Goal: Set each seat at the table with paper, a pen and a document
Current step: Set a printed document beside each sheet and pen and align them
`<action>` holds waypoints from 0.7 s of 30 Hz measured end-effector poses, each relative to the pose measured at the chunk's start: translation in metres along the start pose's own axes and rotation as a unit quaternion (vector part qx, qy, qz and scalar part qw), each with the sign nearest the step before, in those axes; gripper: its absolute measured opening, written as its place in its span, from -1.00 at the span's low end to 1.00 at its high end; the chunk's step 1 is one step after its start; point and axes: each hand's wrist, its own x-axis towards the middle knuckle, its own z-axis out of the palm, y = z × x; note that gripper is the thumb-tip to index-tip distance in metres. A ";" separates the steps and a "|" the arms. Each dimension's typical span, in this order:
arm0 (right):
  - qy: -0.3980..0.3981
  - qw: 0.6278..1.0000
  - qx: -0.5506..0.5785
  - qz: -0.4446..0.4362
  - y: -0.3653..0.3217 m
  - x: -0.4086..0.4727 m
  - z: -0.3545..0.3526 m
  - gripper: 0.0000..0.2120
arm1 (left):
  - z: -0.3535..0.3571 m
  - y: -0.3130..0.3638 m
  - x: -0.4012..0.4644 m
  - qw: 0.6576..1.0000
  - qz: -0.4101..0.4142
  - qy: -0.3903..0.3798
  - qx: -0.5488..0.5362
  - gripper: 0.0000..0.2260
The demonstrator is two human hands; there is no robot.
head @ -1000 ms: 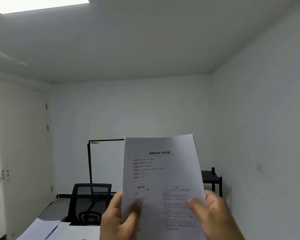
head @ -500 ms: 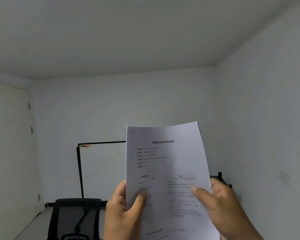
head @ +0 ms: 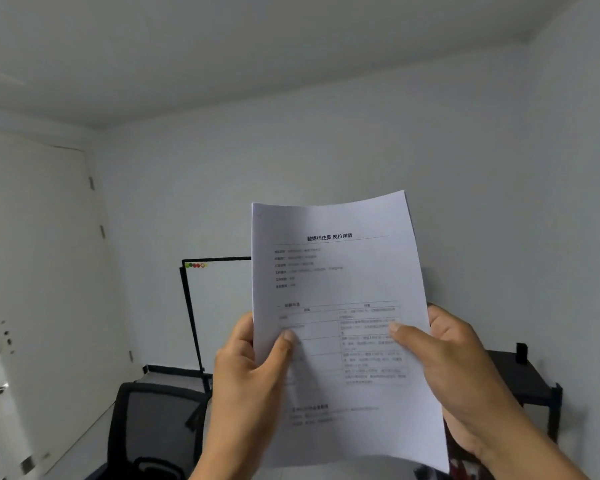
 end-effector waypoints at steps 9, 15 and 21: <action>-0.008 1.000 -0.006 0.017 0.072 0.190 0.025 -0.79 | 0.033 -0.106 0.164 1.000 -0.013 0.022 -0.004 -0.79; -0.022 0.999 -0.021 0.014 0.100 0.328 0.067 -0.77 | 0.037 -0.172 0.300 0.999 -0.028 0.036 -0.029 -0.85; -0.029 1.000 -0.007 0.009 0.124 0.441 0.100 -0.76 | 0.041 -0.207 0.407 0.998 -0.034 0.047 -0.010 -0.86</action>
